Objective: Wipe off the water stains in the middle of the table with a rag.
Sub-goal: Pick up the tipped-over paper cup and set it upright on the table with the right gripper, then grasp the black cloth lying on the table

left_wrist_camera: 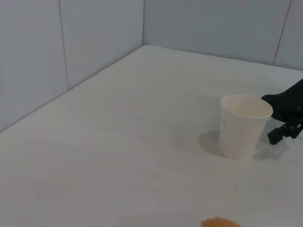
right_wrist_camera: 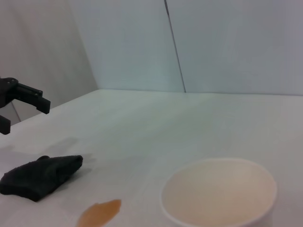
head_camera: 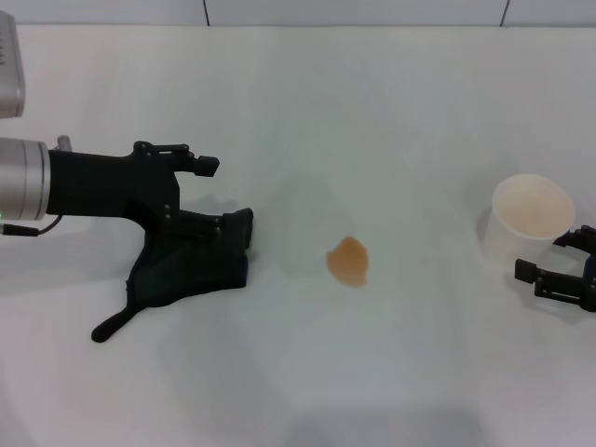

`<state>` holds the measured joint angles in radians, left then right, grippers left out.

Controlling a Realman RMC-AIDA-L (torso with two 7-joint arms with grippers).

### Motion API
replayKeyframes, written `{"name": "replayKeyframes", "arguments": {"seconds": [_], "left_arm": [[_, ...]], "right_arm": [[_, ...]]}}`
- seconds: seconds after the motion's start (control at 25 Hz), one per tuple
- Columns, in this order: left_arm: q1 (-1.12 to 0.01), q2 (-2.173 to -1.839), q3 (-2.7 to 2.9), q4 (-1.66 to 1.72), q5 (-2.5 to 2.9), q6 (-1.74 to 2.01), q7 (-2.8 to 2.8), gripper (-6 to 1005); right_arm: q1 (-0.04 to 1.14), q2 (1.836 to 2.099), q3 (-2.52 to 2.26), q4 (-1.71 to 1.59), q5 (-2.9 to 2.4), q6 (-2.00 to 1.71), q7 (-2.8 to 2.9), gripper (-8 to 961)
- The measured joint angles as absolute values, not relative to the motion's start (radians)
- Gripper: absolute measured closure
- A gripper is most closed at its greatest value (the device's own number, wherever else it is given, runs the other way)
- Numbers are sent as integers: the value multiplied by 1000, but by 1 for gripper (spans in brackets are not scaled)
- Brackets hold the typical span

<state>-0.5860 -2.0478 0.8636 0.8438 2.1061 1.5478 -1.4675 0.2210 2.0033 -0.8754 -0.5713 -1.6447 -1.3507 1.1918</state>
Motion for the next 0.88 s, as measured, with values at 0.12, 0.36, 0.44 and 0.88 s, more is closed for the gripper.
{"name": "replayKeyframes", "arguments": {"seconds": [0.12, 0.36, 0.44, 0.88], "left_arm": [[-586, -2049, 864, 844, 2106, 1548, -1468, 112], [-584, -2049, 864, 844, 2104, 1548, -1467, 113], [-582, -2049, 863, 844, 2101, 1548, -1464, 113], [-578, -2050, 857, 844, 2099, 1541, -1460, 114]], "right_arm": [[209, 2003, -870, -576, -1645, -1358, 1192, 89], [159, 2003, -853, -629, -1635, -1403, 1210, 91], [148, 2003, -831, -636, -1635, -1426, 1212, 91], [126, 2006, -610, -659, -1628, -1770, 1184, 95]]}}
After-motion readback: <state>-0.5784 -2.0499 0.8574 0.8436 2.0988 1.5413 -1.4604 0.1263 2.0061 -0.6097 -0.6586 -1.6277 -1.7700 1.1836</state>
